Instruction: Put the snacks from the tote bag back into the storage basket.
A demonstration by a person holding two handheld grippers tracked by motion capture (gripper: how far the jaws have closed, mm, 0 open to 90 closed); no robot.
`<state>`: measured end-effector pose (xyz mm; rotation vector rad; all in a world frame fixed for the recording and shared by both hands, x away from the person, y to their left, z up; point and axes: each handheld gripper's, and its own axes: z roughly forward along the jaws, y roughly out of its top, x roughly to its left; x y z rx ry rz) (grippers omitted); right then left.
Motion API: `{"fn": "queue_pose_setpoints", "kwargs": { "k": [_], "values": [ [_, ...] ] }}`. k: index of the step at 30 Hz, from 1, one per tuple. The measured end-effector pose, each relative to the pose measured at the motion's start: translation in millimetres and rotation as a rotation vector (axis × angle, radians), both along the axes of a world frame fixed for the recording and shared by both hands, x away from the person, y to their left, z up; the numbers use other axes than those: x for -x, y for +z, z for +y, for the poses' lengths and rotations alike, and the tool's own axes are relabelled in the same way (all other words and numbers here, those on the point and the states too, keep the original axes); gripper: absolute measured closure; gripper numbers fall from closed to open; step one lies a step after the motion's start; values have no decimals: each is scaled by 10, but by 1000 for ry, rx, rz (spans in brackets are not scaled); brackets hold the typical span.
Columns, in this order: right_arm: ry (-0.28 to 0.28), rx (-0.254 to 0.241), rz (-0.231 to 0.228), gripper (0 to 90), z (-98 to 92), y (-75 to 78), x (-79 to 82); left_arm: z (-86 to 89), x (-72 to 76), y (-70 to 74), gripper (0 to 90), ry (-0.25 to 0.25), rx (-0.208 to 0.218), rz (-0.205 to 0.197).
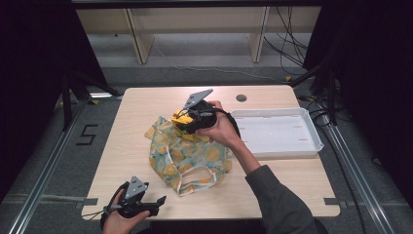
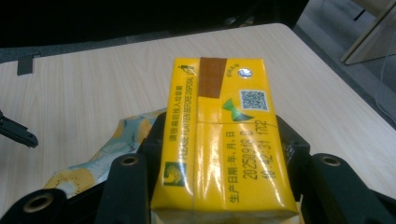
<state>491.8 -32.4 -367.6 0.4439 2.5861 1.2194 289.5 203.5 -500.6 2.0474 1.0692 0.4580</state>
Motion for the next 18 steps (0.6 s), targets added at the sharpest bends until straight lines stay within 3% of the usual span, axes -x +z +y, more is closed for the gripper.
{"fn": "queue_pose_setpoints", "kwargs": {
  "k": [7, 12, 14, 16, 17, 18],
  "values": [
    [-39, -26, -16, 520, -223, 116, 37, 4, -1, 1, 206, -9, -13, 4],
    [-86, -41, -8, 520, -531, 163, 73, 10, -6, -1, 205, -1, -6, 4],
    [-97, -42, -14, 520, -646, 163, 78, 24, -6, 15, 206, -15, -26, 13],
    [-106, -47, -17, 520, -698, 160, 95, 9, -3, 4, 206, 0, -6, 8],
    [-113, -43, -33, 521, -811, 158, 126, 42, -9, 19, 206, -22, -51, 12],
    [-115, -44, -31, 521, -851, 157, 131, 37, -9, 15, 206, -14, -40, 8]
  ]
}}
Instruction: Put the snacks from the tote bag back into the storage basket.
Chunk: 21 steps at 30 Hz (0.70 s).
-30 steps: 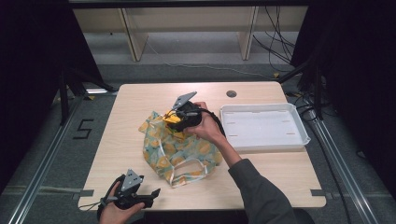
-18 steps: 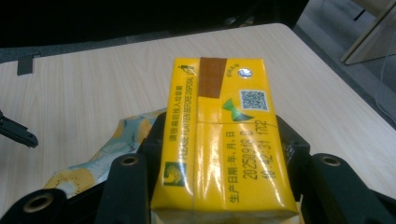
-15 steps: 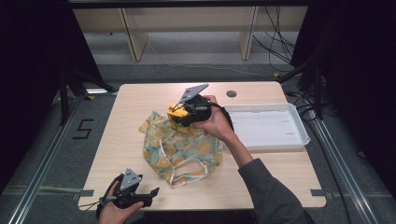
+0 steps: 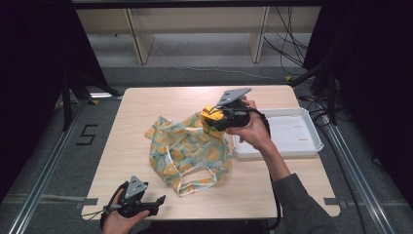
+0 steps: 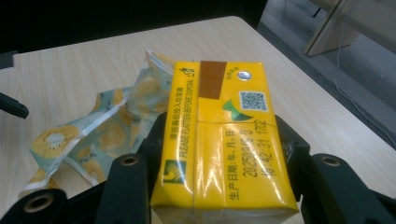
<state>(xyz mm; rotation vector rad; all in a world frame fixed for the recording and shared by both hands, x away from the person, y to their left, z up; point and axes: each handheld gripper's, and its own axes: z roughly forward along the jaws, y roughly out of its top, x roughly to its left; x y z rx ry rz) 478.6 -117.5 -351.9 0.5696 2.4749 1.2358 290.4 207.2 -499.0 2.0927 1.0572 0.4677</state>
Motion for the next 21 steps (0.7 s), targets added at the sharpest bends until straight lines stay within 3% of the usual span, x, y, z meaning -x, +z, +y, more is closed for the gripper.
{"fn": "queue_pose_setpoints", "kwargs": {
  "k": [1, 2, 5, 6, 7, 10, 11, 13, 15, 16, 18, 21],
  "values": [
    [-10, -5, 8, 521, -56, 3, 11, 9, -2, 6, 206, -6, -7, 2],
    [-12, -7, -17, 520, -103, -3, 8, 0, 2, -3, 206, 9, 12, 8],
    [-41, -7, -6, 521, -250, -6, 47, -22, 6, -15, 206, 36, 42, -8],
    [-55, -15, -12, 521, -295, -16, 61, 13, -2, 5, 206, -3, -6, 2],
    [-48, -11, -12, 521, -341, -22, 64, 1, 2, -6, 206, 8, 11, 10],
    [-67, -10, -10, 520, -440, -53, 71, 10, -6, 1, 206, -6, -9, 1],
    [-82, -5, 8, 521, -474, -56, 85, 7, -2, 0, 206, 0, 1, 6],
    [-93, -14, -9, 520, -545, -92, 68, 3, 1, -4, 206, 12, 21, -2],
    [-124, -16, 2, 520, -622, -120, 86, 13, 0, 9, 206, 4, 1, -4],
    [-121, -12, 3, 521, -658, -124, 71, -10, 4, -10, 206, 22, 33, -10],
    [-143, -18, 14, 521, -730, -134, 73, 3, 0, -1, 206, -3, 6, 9],
    [-170, -30, 5, 521, -842, -143, 66, -1, -6, -9, 206, -10, -2, -1]
  ]
}}
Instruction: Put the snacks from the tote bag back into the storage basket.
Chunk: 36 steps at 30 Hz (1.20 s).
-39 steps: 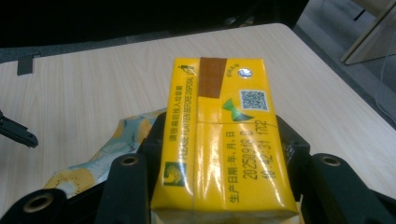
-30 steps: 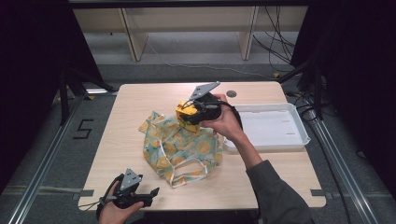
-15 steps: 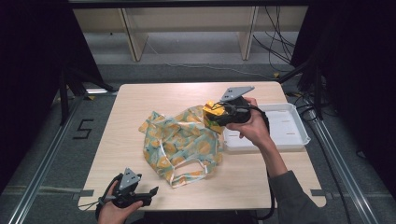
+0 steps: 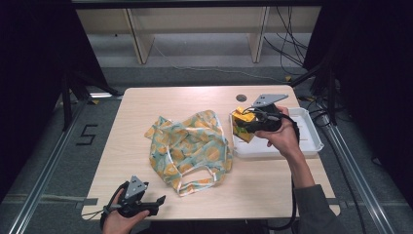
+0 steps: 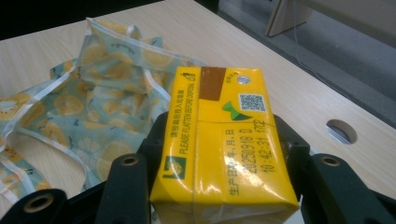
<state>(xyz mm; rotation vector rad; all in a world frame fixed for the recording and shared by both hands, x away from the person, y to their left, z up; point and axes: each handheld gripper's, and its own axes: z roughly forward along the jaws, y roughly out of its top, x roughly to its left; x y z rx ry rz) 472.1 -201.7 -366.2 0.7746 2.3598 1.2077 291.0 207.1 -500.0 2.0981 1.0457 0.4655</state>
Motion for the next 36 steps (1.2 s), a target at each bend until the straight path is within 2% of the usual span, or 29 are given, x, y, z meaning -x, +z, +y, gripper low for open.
{"fn": "queue_pose_setpoints", "kwargs": {
  "k": [1, 2, 3, 5, 7, 8, 10, 11, 12, 13, 14, 15, 17, 18, 19, 21, 22, 23, 25, 26, 28, 29, 30, 31, 32, 33, 34, 35, 36],
  "values": [
    [-12, 1, 7, 520, -35, 1, 6, -15, 0, -8, 206, 12, 23, -5],
    [-12, 1, 7, 520, -35, 1, 6, -15, 0, -8, 206, 12, 23, -5],
    [-24, -8, 2, 520, -87, -16, 7, 1, -5, -1, 206, 5, 2, -2],
    [-26, -5, 21, 520, -125, -17, 13, 12, -6, 8, 206, -3, -8, 2],
    [-38, -9, 5, 520, -144, -27, 2, 7, -4, 6, 206, -1, 0, 2],
    [-42, -10, 2, 520, -170, -42, -5, -11, -1, -5, 206, 13, 27, -4],
    [-42, -15, 34, 520, -178, -59, 5, 6, 0, 11, 206, 1, 2, 4],
    [-42, -4, 13, 520, -195, -71, -11, 1, 1, 7, 206, 6, 11, 2],
    [-35, 6, 27, 520, -199, -81, -13, 2, 0, 6, 206, 6, 10, 2],
    [-41, 3, 12, 520, -201, -107, -25, -8, 1, -1, 206, 15, 24, -1],
    [-39, 6, 19, 520, -207, -127, -33, -6, 1, 0, 206, 12, 21, 0],
    [-33, 11, 32, 520, -222, -142, -45, 12, -1, 12, 206, -4, -5, 5],
    [-40, 7, 36, 520, -224, -194, -60, 10, -1, 9, 206, -4, -2, 3],
    [-34, 17, 39, 520, -242, -208, -82, 1, -2, -2, 206, 3, 15, -5],
    [-46, 7, 41, 520, -233, -239, -83, -13, -1, -6, 206, 15, 29, -5],
    [-30, 17, 41, 520, -258, -280, -118, -17, -2, -12, 206, 17, 28, -9],
    [-33, 14, 52, 520, -258, -294, -118, 2, -2, 1, 206, -3, 0, 0],
    [-39, 8, 41, 520, -261, -320, -137, -27, 1, -15, 206, 20, 41, -8],
    [-35, 17, 51, 520, -262, -355, -152, -28, 0, -17, 206, 23, 40, -9],
    [-43, 16, 59, 520, -258, -373, -151, 5, -5, 3, 206, -8, -6, 6],
    [-30, 19, 48, 520, -270, -410, -187, 1, -5, 0, 206, -6, 0, 3],
    [-36, 17, 63, 519, -268, -418, -180, -8, -3, -5, 206, 3, 8, -1],
    [-44, 14, 76, 520, -261, -432, -174, 3, -4, 5, 206, -5, -13, 5],
    [-36, 17, 76, 519, -262, -442, -183, -17, -2, -7, 206, 13, 14, 1],
    [-31, 16, 56, 519, -267, -458, -206, -18, -1, -9, 206, 14, 13, 3],
    [-35, 14, 78, 520, -255, -473, -198, -20, -2, -10, 206, 15, 15, 4],
    [-34, 14, 62, 519, -250, -490, -207, -29, 1, -15, 206, 22, 27, -1],
    [-36, 23, 92, 519, -252, -489, -199, -21, 3, -7, 206, 8, 21, 1],
    [-28, 21, 77, 519, -257, -506, -220, -8, -1, 1, 206, -3, 3, 1]
  ]
}}
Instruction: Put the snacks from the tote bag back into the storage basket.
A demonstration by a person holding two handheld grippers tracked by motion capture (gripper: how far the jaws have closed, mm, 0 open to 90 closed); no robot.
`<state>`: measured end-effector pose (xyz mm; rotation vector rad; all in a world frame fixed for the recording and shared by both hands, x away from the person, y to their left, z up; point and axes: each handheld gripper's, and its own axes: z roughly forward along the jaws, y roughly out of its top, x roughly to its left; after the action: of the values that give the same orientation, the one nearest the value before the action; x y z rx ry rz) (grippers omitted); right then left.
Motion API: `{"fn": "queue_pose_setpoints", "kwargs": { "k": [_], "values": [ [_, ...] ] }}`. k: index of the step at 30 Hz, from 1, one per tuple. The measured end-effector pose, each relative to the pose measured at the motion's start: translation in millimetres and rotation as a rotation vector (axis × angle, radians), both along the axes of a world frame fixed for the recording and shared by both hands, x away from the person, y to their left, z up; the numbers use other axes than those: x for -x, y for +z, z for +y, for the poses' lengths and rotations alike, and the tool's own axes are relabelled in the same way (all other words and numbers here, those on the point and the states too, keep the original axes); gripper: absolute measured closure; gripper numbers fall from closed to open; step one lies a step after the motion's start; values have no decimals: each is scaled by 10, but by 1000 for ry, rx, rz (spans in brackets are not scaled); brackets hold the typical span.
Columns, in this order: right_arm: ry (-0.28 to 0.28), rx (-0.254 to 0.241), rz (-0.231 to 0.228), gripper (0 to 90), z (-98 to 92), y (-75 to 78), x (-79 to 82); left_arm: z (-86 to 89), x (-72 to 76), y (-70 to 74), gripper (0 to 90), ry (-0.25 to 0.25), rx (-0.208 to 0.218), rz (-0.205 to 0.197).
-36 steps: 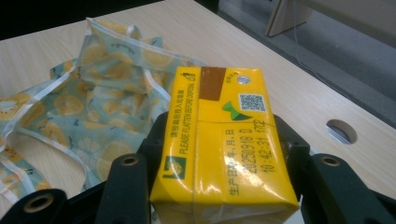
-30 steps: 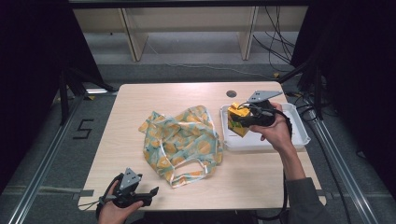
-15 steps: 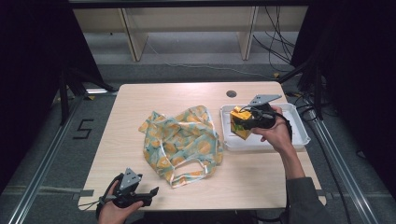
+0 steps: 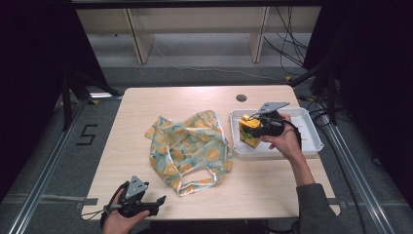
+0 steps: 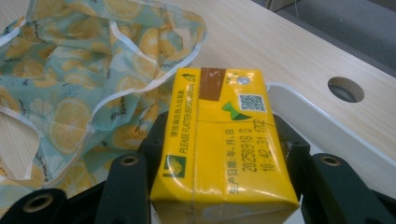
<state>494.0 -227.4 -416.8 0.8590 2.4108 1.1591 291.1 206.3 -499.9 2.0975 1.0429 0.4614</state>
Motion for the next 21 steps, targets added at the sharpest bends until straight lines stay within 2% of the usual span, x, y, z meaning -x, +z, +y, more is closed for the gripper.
{"fn": "queue_pose_setpoints", "kwargs": {
  "k": [2, 3, 4, 5, 10, 11, 12, 13, 17, 19, 21],
  "values": [
    [4, -3, -8, 519, 4, -32, -14, -10, -1, -9, 206, 13, 7, 0],
    [10, 3, 17, 519, 4, -32, -10, -13, -1, -14, 206, 14, 13, -2],
    [-2, 5, 17, 519, 5, -40, -10, -13, 3, -10, 206, 8, 17, 2],
    [-7, 3, 12, 519, 11, -53, -11, -1, -3, -3, 206, -5, -2, -1],
    [1, -3, 12, 519, 19, -100, -27, 1, -1, -10, 206, -6, -1, 10],
    [2, 0, 26, 519, 25, -106, -24, 7, -4, -5, 206, -16, -13, 2],
    [10, -2, 27, 519, 35, -132, -35, -13, -1, -18, 205, 0, 14, -2],
    [7, 2, 34, 519, 36, -135, -30, -1, -2, -7, 205, -12, -7, 5],
    [14, 2, 28, 519, 37, -168, -41, -2, -3, -6, 205, -11, -7, 5],
    [12, 1, 23, 518, 27, -182, -48, -21, 1, -18, 205, 5, 22, -1],
    [9, -2, 32, 519, 25, -190, -48, -11, -2, -17, 205, -1, 11, -4]
  ]
}}
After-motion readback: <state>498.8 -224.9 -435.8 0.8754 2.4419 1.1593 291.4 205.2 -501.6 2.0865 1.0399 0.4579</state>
